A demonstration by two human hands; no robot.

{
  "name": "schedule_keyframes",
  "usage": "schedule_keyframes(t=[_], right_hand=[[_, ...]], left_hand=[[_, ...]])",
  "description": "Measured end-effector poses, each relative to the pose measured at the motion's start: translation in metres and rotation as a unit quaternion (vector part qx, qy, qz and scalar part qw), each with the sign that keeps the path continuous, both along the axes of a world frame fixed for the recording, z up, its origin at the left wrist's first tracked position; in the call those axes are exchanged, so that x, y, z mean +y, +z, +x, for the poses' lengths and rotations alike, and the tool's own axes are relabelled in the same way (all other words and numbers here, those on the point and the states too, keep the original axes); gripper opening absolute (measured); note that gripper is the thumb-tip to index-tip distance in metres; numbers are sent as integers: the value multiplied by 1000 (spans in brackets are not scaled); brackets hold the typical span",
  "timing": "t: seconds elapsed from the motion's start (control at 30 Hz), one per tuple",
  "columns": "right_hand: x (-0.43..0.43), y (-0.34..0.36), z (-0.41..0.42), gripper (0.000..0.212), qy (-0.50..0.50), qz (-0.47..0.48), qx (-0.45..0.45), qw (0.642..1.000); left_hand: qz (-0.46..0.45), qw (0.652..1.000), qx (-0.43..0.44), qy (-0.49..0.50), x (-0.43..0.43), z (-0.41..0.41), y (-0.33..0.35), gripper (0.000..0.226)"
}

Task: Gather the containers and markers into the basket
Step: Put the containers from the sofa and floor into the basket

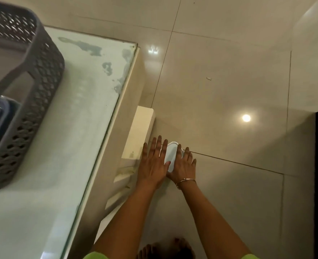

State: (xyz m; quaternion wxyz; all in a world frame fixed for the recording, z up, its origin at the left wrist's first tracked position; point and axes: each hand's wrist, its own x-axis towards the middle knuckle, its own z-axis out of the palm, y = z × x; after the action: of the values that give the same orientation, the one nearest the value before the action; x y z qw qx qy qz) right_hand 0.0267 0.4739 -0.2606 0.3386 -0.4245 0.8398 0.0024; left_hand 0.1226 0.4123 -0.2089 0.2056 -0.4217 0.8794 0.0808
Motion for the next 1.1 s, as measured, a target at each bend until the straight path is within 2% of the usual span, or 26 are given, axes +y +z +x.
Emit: schedule_keyframes(t=[0.23, 0.37, 0.43, 0.5, 0.6, 0.67, 0.77, 0.9, 1.1], right_hand=[[-7, -7, -4, 113, -21, -8, -7, 1000], [-6, 32, -13, 116, -16, -24, 6, 1000], [-3, 72, -22, 118, -2, -31, 20, 999], [-3, 121, -33, 118, 7, -41, 31, 999], [-18, 213, -50, 117, 30, -57, 53, 997], [-34, 272, -58, 115, 56, -70, 78, 993], [-67, 361, -60, 112, 99, -88, 95, 987], [-112, 456, -35, 115, 146, -137, 84, 976], [-191, 521, 40, 114, 234, -162, 30, 958]], left_hand=[[23, 1000, -4, 18, -2, -1, -4, 80], [-5, 999, 38, 18, -2, -8, 36, 77], [5, 999, 52, 14, 2, -11, 68, 80], [-34, 996, 78, 16, 5, -18, 111, 84], [-17, 995, 98, -4, -5, -28, 192, 75], [-47, 993, 110, -13, -19, -33, 248, 73], [-50, 993, 97, 39, -48, -24, 329, 74], [-120, 981, 107, 109, -78, 18, 400, 70], [-170, 953, 99, 229, -119, 108, 454, 65]])
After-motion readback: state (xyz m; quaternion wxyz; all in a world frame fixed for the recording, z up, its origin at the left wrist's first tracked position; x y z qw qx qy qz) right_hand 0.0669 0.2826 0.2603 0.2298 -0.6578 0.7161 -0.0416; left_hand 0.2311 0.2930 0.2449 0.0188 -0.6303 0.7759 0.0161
